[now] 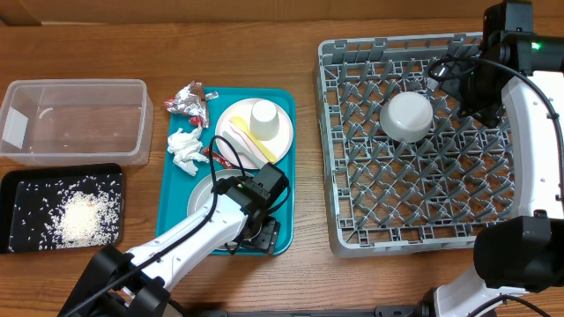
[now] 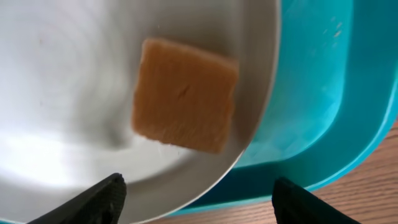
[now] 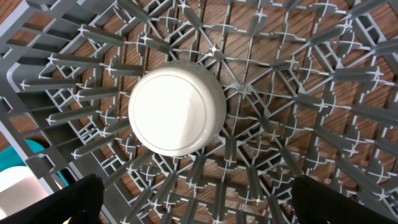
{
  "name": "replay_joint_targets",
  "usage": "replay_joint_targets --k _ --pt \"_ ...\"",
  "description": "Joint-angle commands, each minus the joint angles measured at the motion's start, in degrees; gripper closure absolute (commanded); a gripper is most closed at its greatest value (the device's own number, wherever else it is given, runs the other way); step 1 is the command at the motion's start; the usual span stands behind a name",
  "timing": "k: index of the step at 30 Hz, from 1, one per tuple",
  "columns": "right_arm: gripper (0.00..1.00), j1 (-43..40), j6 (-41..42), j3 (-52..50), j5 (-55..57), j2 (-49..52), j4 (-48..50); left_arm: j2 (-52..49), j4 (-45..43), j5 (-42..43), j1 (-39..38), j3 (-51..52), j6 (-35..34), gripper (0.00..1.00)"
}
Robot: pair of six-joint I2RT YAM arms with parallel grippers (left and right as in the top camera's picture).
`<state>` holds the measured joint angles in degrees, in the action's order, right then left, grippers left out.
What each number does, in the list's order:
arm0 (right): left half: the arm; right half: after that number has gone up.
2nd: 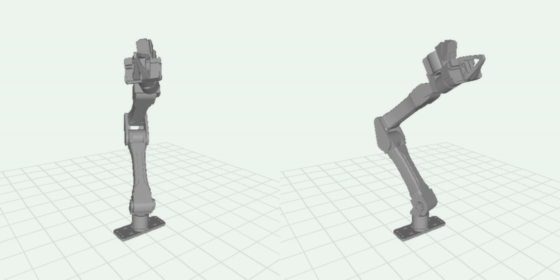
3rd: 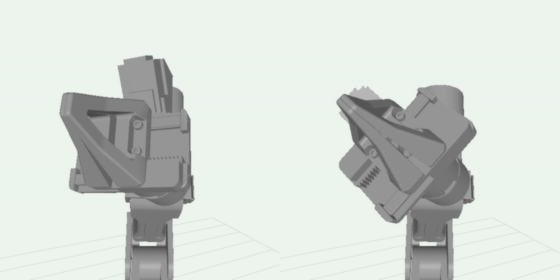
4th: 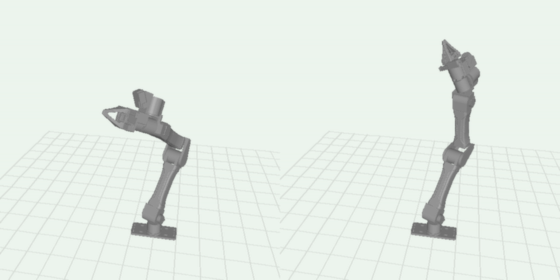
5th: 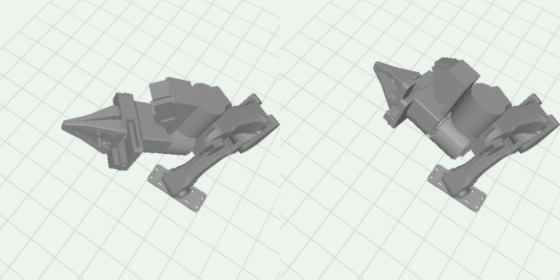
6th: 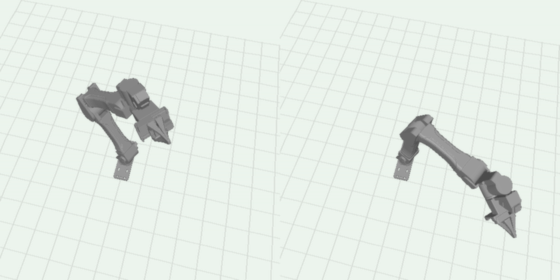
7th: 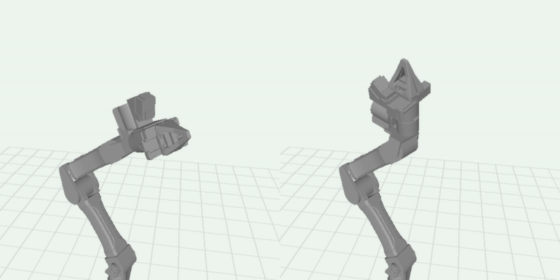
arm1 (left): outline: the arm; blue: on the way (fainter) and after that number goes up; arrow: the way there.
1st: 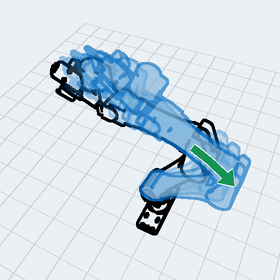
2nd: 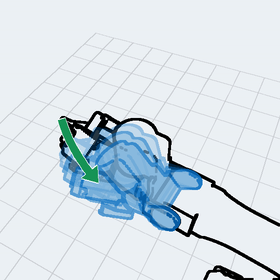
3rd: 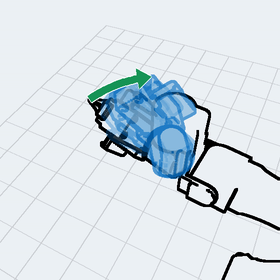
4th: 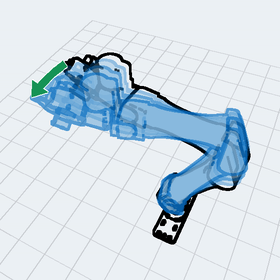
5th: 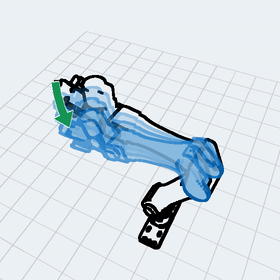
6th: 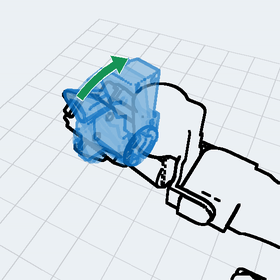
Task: Sort waste into correct bins and load items into the dishwasher rack
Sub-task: 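Lift the white plate off the teal tray with the left gripper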
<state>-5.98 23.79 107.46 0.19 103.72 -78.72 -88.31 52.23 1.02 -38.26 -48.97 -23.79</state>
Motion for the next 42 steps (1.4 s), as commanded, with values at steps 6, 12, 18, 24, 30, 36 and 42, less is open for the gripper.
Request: replay_joint_targets --k 6,12,18,24,30,36,42 --pt "0.0 0.0 0.3 0.1 -0.3 -0.5 0.2 -0.7 -2.3 -1.5 0.0 0.5 3.3 0.22" --pt "0.0 -0.1 0.3 0.1 -0.3 -0.5 0.2 -4.4 -5.7 -2.9 0.0 0.5 3.7 0.27" --pt "0.0 -0.1 0.3 0.1 -0.3 -0.5 0.2 -10.3 -6.6 -2.9 0.0 0.5 3.9 0.33" --pt "0.0 -0.1 0.3 0.1 -0.3 -0.5 0.2 -10.6 -6.1 -2.9 0.1 0.0 3.9 0.35" --pt "0.0 0.0 0.3 0.1 -0.3 -0.5 0.2 -10.6 -4.2 -3.0 0.1 -1.1 3.9 0.51" --pt "0.0 -0.1 0.3 0.1 -0.3 -0.5 0.2 -10.6 -2.7 -5.9 0.1 -1.7 1.8 0.3" --pt "0.0 0.0 0.3 0.1 -0.3 -0.5 0.2 -10.6 -2.6 -8.7 1.5 -2.6 -1.6 0.08"
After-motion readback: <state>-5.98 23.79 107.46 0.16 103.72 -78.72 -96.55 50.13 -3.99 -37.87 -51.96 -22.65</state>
